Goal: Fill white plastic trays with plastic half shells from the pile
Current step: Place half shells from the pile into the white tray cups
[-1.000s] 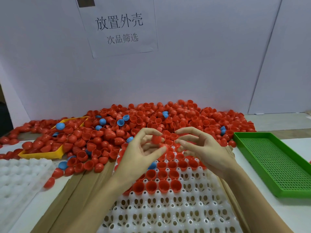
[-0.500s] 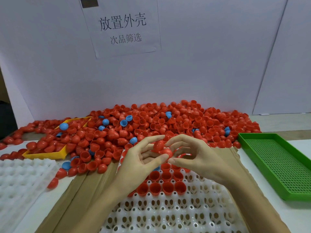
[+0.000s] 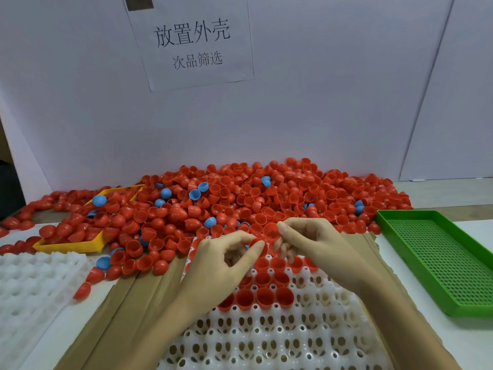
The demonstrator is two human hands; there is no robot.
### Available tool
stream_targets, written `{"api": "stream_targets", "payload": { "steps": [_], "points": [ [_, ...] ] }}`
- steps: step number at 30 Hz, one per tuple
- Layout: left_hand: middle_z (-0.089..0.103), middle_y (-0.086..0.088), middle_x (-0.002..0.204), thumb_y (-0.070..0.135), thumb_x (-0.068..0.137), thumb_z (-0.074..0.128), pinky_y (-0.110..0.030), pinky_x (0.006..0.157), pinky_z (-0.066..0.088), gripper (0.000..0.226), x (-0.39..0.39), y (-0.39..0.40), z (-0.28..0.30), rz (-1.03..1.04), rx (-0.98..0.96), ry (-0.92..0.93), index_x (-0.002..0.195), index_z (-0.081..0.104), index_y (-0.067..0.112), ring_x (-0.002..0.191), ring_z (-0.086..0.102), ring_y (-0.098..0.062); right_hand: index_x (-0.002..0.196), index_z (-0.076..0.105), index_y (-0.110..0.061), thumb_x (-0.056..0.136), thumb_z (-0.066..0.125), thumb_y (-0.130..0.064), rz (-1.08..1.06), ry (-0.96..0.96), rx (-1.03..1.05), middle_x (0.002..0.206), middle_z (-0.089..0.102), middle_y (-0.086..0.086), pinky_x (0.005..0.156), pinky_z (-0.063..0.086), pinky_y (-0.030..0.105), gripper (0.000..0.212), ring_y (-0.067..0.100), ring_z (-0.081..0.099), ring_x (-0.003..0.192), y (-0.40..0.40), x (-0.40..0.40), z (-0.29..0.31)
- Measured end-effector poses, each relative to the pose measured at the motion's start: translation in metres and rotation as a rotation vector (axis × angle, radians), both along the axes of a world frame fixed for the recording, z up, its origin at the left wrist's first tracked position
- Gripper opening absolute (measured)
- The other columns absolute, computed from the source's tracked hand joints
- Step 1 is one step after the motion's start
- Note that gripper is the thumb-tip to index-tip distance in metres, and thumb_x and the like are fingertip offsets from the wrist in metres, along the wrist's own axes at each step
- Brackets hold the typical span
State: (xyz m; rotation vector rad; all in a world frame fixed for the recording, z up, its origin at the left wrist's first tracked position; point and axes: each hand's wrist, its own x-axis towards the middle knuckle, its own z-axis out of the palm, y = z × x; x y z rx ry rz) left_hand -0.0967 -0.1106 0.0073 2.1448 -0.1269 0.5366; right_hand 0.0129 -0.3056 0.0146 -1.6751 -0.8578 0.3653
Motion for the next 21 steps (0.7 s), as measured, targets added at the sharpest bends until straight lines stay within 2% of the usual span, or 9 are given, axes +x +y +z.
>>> {"api": "stream_targets", "payload": {
  "steps": [3,5,8,12,16,21],
  "points": [
    [0.074,0.01,0.085,0.04,0.096,0.063,-0.032,0.068,0.058,0.02,0.001,0.0,-0.002,0.02,-0.014,-0.038,0.101,0.078,0.028,0.074,0.07,-0.017,0.095,0.078,-0.012,0.105,0.056,-0.043,0.005,0.021,0.014,0.089,0.076,0.007,0.083,0.058,0.028,0.039,0.016,0.069,0.079,0.0,0.0,0.0],
    [0.073,0.013,0.097,0.028,0.097,0.068,-0.033,0.075,0.06,0.017,0.002,-0.001,-0.005,0.022,-0.044,-0.056,0.114,0.072,0.031,0.085,0.073,-0.014,0.095,0.078,-0.013,0.104,0.057,-0.044,0.007,0.035,0.026,0.089,0.076,0.007,0.083,0.058,0.028,0.038,0.017,0.07,0.081,0.001,-0.001,0.0],
    [0.073,0.011,0.097,0.014,0.098,0.068,-0.031,0.073,0.061,0.035,0.002,-0.003,-0.005,-0.021,-0.05,-0.09,0.124,0.059,0.036,0.082,0.075,-0.016,0.096,0.077,-0.008,0.103,0.058,-0.044,0.01,0.051,0.031,0.088,0.076,0.009,0.083,0.058,0.028,0.041,0.017,0.07,0.079,0.003,-0.001,-0.001],
    [0.077,0.013,0.09,0.015,0.098,0.068,-0.027,0.066,0.06,0.027,0.001,-0.003,-0.006,-0.032,0.03,-0.075,0.115,0.067,0.036,0.073,0.075,-0.013,0.093,0.076,-0.006,0.101,0.059,-0.049,0.023,0.025,-0.006,0.087,0.075,0.014,0.085,0.058,0.038,0.047,0.024,0.068,0.077,0.003,-0.001,-0.003],
    [0.077,0.017,0.084,0.02,0.091,0.077,-0.009,0.074,0.053,0.024,-0.001,-0.007,-0.006,-0.016,0.029,-0.072,0.107,0.073,0.038,0.082,0.074,-0.001,0.095,0.079,-0.013,0.102,0.055,-0.046,-0.012,0.094,0.06,0.085,0.075,0.008,0.076,0.061,0.026,0.042,0.019,0.069,0.076,-0.004,0.008,-0.003],
    [0.074,0.027,0.095,0.026,0.088,0.08,-0.008,0.082,0.05,0.024,0.0,-0.017,-0.005,-0.037,0.065,-0.054,0.102,0.074,0.045,0.094,0.071,0.005,0.096,0.081,-0.012,0.101,0.056,-0.046,-0.222,0.184,0.228,0.082,0.073,0.009,0.067,0.057,0.022,0.043,0.019,0.066,0.072,-0.019,0.027,-0.002]
  ]
}}
